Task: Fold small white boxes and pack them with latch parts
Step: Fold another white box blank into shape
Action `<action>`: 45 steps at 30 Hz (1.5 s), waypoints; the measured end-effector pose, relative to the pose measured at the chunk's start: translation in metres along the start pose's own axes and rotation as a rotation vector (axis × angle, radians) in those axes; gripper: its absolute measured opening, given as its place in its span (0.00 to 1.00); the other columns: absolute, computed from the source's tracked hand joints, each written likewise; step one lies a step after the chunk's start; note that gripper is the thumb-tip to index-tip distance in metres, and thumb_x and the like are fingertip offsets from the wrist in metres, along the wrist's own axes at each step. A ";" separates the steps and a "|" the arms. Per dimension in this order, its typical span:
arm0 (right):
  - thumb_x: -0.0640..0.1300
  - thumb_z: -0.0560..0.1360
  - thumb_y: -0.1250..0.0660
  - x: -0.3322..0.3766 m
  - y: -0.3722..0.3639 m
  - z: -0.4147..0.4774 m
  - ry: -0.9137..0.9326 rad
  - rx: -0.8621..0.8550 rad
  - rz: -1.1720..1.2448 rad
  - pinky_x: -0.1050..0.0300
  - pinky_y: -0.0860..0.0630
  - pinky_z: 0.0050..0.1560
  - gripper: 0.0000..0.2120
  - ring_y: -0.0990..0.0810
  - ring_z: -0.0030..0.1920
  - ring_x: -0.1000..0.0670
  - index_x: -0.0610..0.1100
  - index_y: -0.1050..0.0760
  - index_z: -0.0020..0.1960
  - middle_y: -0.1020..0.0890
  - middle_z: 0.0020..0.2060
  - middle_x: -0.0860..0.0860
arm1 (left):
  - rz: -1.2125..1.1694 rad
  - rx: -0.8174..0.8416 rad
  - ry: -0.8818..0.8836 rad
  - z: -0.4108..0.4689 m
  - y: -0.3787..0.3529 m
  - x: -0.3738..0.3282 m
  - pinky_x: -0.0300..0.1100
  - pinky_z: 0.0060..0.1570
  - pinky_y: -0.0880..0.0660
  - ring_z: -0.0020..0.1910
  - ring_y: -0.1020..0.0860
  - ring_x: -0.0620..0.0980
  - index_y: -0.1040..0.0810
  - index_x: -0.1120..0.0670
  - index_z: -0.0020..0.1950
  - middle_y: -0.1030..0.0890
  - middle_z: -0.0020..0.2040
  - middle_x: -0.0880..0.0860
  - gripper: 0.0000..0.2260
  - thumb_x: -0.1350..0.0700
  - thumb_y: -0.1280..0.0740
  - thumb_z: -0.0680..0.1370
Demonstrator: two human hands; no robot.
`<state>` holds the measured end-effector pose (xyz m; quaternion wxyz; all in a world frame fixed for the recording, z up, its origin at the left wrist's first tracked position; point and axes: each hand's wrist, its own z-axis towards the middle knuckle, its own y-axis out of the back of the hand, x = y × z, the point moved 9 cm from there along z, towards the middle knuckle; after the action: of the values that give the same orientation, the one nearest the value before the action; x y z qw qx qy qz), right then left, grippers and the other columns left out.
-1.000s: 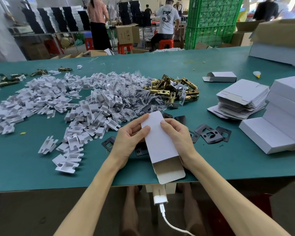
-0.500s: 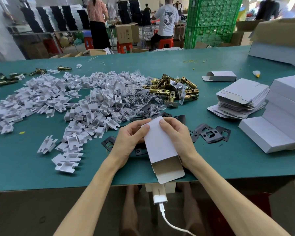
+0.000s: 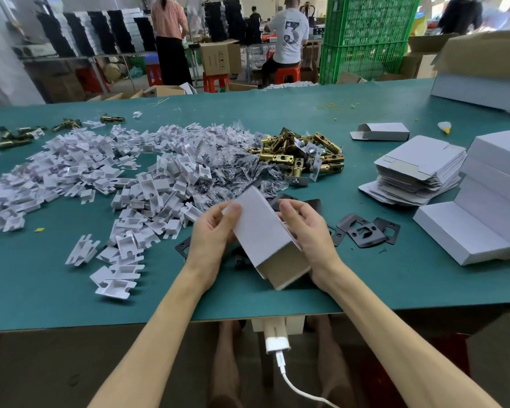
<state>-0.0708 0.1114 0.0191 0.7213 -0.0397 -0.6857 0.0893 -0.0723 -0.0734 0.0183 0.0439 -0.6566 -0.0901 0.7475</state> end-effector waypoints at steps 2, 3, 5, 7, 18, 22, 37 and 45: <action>0.69 0.74 0.34 -0.001 -0.002 0.001 0.003 0.022 -0.030 0.49 0.23 0.54 0.26 0.16 0.54 0.44 0.50 0.19 0.59 0.14 0.51 0.50 | -0.015 -0.146 -0.076 0.003 0.017 -0.008 0.45 0.44 0.20 0.48 0.20 0.50 0.20 0.58 0.60 0.17 0.47 0.50 0.15 0.48 0.33 0.81; 0.68 0.74 0.34 -0.002 -0.004 0.001 0.010 0.047 -0.034 0.50 0.24 0.55 0.26 0.17 0.54 0.45 0.50 0.19 0.59 0.14 0.51 0.51 | -0.038 -0.199 -0.103 0.004 0.024 -0.011 0.46 0.45 0.22 0.47 0.21 0.49 0.21 0.59 0.62 0.18 0.48 0.50 0.14 0.50 0.35 0.83; 0.62 0.74 0.29 -0.002 -0.010 0.001 0.032 0.120 -0.032 0.55 0.22 0.54 0.21 0.16 0.54 0.51 0.50 0.19 0.60 0.13 0.51 0.53 | -0.128 -0.254 -0.112 0.004 0.032 -0.013 0.43 0.40 0.23 0.42 0.21 0.46 0.23 0.60 0.62 0.19 0.47 0.50 0.11 0.54 0.38 0.86; 0.52 0.73 0.24 -0.003 -0.018 0.001 0.049 0.203 -0.044 0.61 0.20 0.53 0.19 0.15 0.55 0.53 0.50 0.21 0.61 0.13 0.53 0.53 | -0.222 -0.260 -0.077 0.004 0.035 -0.014 0.40 0.36 0.24 0.38 0.21 0.46 0.22 0.58 0.56 0.18 0.45 0.50 0.09 0.58 0.41 0.87; 0.58 0.71 0.29 -0.013 0.022 0.008 -0.041 -0.184 0.319 0.55 0.17 0.49 0.25 0.14 0.41 0.47 0.39 0.25 0.56 0.14 0.48 0.41 | 0.032 0.015 -0.152 0.000 -0.006 -0.014 0.45 0.55 0.18 0.59 0.17 0.51 0.23 0.54 0.64 0.14 0.57 0.51 0.15 0.66 0.32 0.80; 0.59 0.81 0.38 -0.014 0.018 0.010 -0.085 -0.162 0.470 0.52 0.15 0.50 0.24 0.13 0.52 0.40 0.38 0.24 0.62 0.14 0.53 0.39 | 0.110 -0.061 -0.200 0.000 0.000 -0.018 0.45 0.49 0.16 0.58 0.16 0.52 0.22 0.50 0.59 0.15 0.57 0.44 0.17 0.71 0.32 0.79; 0.57 0.77 0.30 -0.010 0.011 0.009 -0.102 -0.052 0.424 0.42 0.16 0.49 0.28 0.17 0.59 0.41 0.40 0.28 0.67 0.19 0.60 0.39 | 0.231 -0.144 -0.260 0.000 0.007 -0.020 0.46 0.54 0.17 0.59 0.16 0.48 0.17 0.50 0.53 0.19 0.65 0.55 0.19 0.75 0.34 0.78; 0.39 0.79 0.30 -0.015 0.025 0.009 -0.060 -0.165 0.358 0.51 0.17 0.49 0.16 0.16 0.52 0.50 0.42 0.27 0.65 0.18 0.57 0.44 | 0.093 -0.147 -0.173 0.001 0.010 -0.014 0.52 0.58 0.18 0.61 0.19 0.51 0.13 0.46 0.54 0.14 0.58 0.47 0.14 0.62 0.36 0.84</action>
<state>-0.0824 0.1322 0.0002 0.6674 -0.2173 -0.6939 0.1610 -0.0707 -0.0860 0.0299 -0.0470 -0.5947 -0.1173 0.7940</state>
